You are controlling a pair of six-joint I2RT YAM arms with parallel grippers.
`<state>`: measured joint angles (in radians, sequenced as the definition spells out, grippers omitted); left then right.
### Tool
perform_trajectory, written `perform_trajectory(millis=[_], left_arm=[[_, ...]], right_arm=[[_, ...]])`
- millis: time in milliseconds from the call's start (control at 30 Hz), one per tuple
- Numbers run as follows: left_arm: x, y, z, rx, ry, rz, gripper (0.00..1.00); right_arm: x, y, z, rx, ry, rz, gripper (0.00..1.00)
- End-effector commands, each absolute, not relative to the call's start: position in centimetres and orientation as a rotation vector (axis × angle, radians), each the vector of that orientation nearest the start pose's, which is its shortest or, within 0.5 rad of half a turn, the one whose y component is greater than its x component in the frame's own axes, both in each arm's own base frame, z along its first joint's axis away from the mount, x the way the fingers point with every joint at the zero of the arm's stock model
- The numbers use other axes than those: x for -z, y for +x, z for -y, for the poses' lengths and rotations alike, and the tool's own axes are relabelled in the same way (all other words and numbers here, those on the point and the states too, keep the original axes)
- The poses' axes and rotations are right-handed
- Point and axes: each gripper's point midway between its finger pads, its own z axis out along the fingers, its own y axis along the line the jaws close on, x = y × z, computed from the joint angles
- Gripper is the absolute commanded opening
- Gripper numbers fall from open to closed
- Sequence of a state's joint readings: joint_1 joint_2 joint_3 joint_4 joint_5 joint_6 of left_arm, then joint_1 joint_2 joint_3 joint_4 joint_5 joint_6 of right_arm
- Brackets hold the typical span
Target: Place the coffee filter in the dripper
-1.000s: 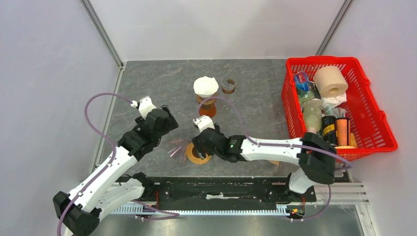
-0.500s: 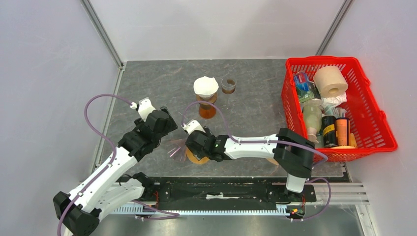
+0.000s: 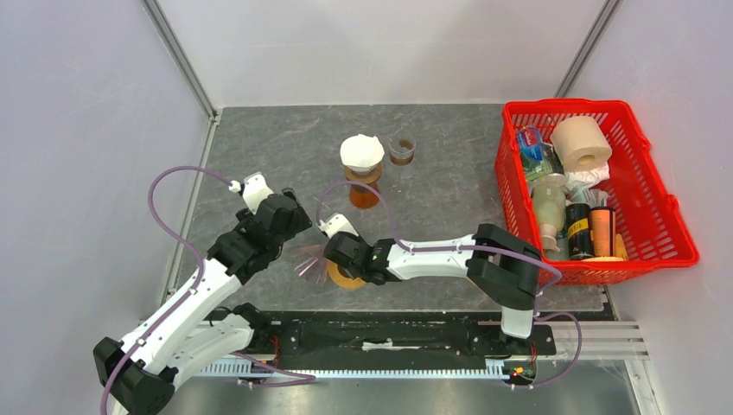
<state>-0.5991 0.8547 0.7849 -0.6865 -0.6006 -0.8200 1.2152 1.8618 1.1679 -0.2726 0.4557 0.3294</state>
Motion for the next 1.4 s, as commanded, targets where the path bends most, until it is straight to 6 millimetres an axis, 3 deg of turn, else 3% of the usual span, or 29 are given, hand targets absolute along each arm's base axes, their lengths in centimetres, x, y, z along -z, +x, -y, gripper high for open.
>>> perform_trajectory(millis=[0, 67, 267, 400, 600, 767, 900, 1000, 1100, 1267, 1367], left_arm=[[-18.2, 24.9, 7.8, 0.121, -0.574, -2.067, 0.93], [-18.1, 24.9, 7.8, 0.123, -0.574, -2.069, 0.93], [-18.3, 25.0, 7.9, 0.13, -0.571, -2.067, 0.93], [-18.7, 25.3, 8.1, 0.143, -0.564, -2.054, 0.93], [-19.1, 25.9, 10.2, 0.252, -0.48, -2.064, 0.94], [-20.2, 26.0, 13.7, 0.438, -0.319, -2.07, 0.94], [-21.7, 25.1, 17.3, 0.669, -0.143, -2.035, 0.95], [-23.4, 23.7, 21.0, 0.902, 0.021, -2.001, 0.94], [-24.7, 22.5, 24.3, 1.124, 0.127, -1.989, 0.92], [-23.8, 22.2, 27.2, 1.274, 0.191, -2.082, 0.8], [-22.9, 21.8, 28.3, 1.335, 0.225, -2.125, 0.78]], right_arm=[[-3.6, 21.6, -38.0, -0.095, -0.843, -2.241, 0.43], [-3.6, 21.7, -38.0, -0.104, -0.84, -2.245, 0.39], [-4.1, 21.8, -38.2, -0.142, -0.809, -2.235, 0.12], [-5.6, 21.9, -37.2, -0.167, -0.766, -2.227, 0.0], [-7.7, 22.3, -34.1, -0.212, -0.687, -2.231, 0.0], [-10.7, 21.9, -32.7, -0.46, -0.691, -2.201, 0.0], [-14.7, 22.3, -30.8, -0.627, -0.639, -2.095, 0.0], [-17.2, 23.1, -29.1, -0.564, -0.611, -2.001, 0.0], [-18.4, 24.3, -27.6, -0.461, -0.584, -1.954, 0.0], [-19.2, 25.1, -27.4, -0.408, -0.589, -1.92, 0.0], [-19.6, 25.6, -27.3, -0.39, -0.571, -1.909, 0.0]])
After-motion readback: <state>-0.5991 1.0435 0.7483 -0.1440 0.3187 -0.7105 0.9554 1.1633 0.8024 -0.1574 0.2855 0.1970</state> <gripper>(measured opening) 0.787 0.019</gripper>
